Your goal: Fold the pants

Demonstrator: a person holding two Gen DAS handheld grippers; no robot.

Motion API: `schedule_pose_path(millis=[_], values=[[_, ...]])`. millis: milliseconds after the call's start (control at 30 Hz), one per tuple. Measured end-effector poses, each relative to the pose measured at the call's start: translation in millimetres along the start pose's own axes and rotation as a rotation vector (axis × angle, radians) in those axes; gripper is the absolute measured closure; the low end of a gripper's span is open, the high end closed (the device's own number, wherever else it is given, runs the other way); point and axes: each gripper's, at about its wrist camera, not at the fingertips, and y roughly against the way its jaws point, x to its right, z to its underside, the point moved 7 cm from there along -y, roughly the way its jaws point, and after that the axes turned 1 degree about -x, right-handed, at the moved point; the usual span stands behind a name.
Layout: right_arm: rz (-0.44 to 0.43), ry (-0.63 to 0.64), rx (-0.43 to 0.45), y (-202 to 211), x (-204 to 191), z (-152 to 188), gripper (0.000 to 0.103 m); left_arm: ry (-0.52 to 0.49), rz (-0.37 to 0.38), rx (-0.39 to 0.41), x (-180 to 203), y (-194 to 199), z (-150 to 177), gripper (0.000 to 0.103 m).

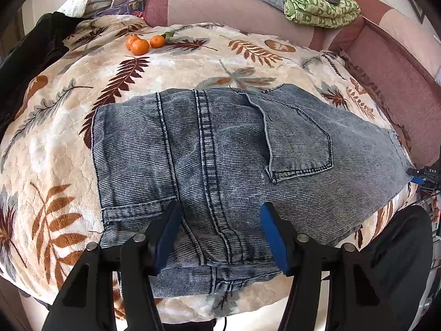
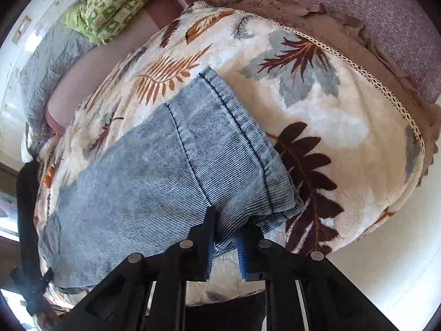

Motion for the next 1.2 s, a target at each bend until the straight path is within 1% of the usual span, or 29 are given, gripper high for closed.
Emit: schedule_pose_path(millis=[33,67,133,200,267,300,333,367,400,433,467,500,533,567,600,633,700,733,767,833,867,900,933,967,1033,1100,1133,1167,1200], values=[[0.011,0.013,0.017,9.1,-1.3,0.5,0.052,0.015,0.009,0.004,-1.3,3.3,-0.6,0.042],[0.018,0.032,0.036,19.1,-3.5,0.0,0.049,0.042,0.017,0.011,-3.7,8.2,-2.0,0.042],[0.031,0.053,0.07,37.2,-7.4,-0.1,0.049,0.089,0.004,0.044,-7.4,21.5,-5.8,0.042],[-0.006,0.069,0.118,51.5,-18.1,-4.1,0.049,0.094,0.023,0.095,-3.5,37.4,-13.0,0.042],[-0.055,0.114,0.147,54.1,-34.0,-6.3,0.048,0.091,0.035,0.131,2.7,46.5,-20.5,0.042],[-0.078,0.125,0.148,48.7,-38.5,-7.8,0.042,0.093,0.032,0.13,3.6,45.0,-23.0,0.042],[-0.096,0.125,0.131,36.9,-39.2,-8.5,0.034,0.1,0.012,0.108,3.2,37.6,-22.7,0.04],[-0.08,0.116,0.083,18.5,-34.1,-7.0,0.032,0.117,-0.025,0.061,-1.2,24.0,-19.8,0.038],[-0.013,0.088,-0.013,-6.3,-22.3,-2.4,0.032,0.141,-0.085,-0.042,-8.9,0.7,-8.4,0.035],[0.021,0.053,-0.1,-24.2,-12.5,4.5,0.032,0.151,-0.116,-0.15,-14.5,-20.8,6.1,0.036],[0.03,0.061,-0.089,-21.7,-14.0,3.3,0.032,0.121,-0.127,-0.1,-13.7,-19.5,6.9,0.035],[0.052,0.094,-0.081,-13.3,-21.5,0.4,0.033,0.097,-0.148,-0.078,-10.3,-12.3,5.7,0.035],[0.056,0.125,-0.053,-1.8,-32.5,-4.6,0.033,0.092,-0.168,-0.066,-8.2,-5.3,2.7,0.035],[0.045,0.154,-0.018,9.9,-46.7,-11.0,0.033,0.102,-0.159,-0.026,-5.5,3.0,-4.3,0.035],[0.033,0.19,0.009,19.8,-64.7,-18.4,0.033,0.111,-0.134,0.013,-1.6,10.4,-12.3,0.035],[0.012,0.233,0.031,27.0,-87.9,-25.0,0.033,0.122,-0.106,0.034,2.3,14.8,-20.1,0.035],[-0.067,0.346,0.053,30.1,-146.4,-33.8,0.034,0.144,-0.047,0.075,10.8,18.7,-38.0,0.035],[-0.1,0.402,0.048,25.2,-177.4,-34.8,0.034,0.148,-0.031,0.096,13.8,16.9,-45.9,0.035],[-0.13,0.456,0.034,16.3,-208.1,-35.2,0.033,0.148,-0.03,0.103,14.5,11.3,-50.4,0.034],[-0.193,0.544,-0.016,-9.3,-265.8,-30.5,0.034,0.16,-0.058,0.064,10.5,-9.9,-51.0,0.034],[-0.202,0.58,-0.042,-23.8,-290.6,-24.7,0.034,0.169,-0.07,0.037,6.4,-22.1,-46.0,0.034],[-0.209,0.624,-0.063,-39.9,-315.2,-19.4,0.034,0.18,-0.076,0.026,3.4,-30.7,-40.5,0.034],[-0.214,0.675,-0.081,-56.4,-337.9,-12.6,0.038,0.172,-0.076,0.052,4.0,-31.3,-36.9,0.034],[-0.202,0.723,-0.101,-72.9,-355.2,-3.6,0.041,0.156,-0.083,0.07,5.3,-30.2,-36.5,0.034],[-0.154,0.79,-0.156,-111.5,-378.7,11.7,0.058,0.139,-0.09,0.076,7.3,-28.9,-38.3,0.034],[-0.098,0.83,-0.193,-145.6,-385.5,19.2,0.063,0.138,-0.075,0.076,5.5,-30.9,-37.1,0.034],[-0.07,0.837,-0.202,-157.4,-387.1,22.0,0.063,0.137,-0.068,0.081,4.5,-29.4,-36.2,0.034],[-0.069,0.831,-0.213,-166.1,-388.7,22.6,0.063,0.139,-0.063,0.083,4.0,-28.1,-35.8,0.034],[-0.089,0.827,-0.222,-169.8,-391.8,25.1,0.063,0.141,-0.057,0.083,2.9,-28.5,-35.5,0.034]])
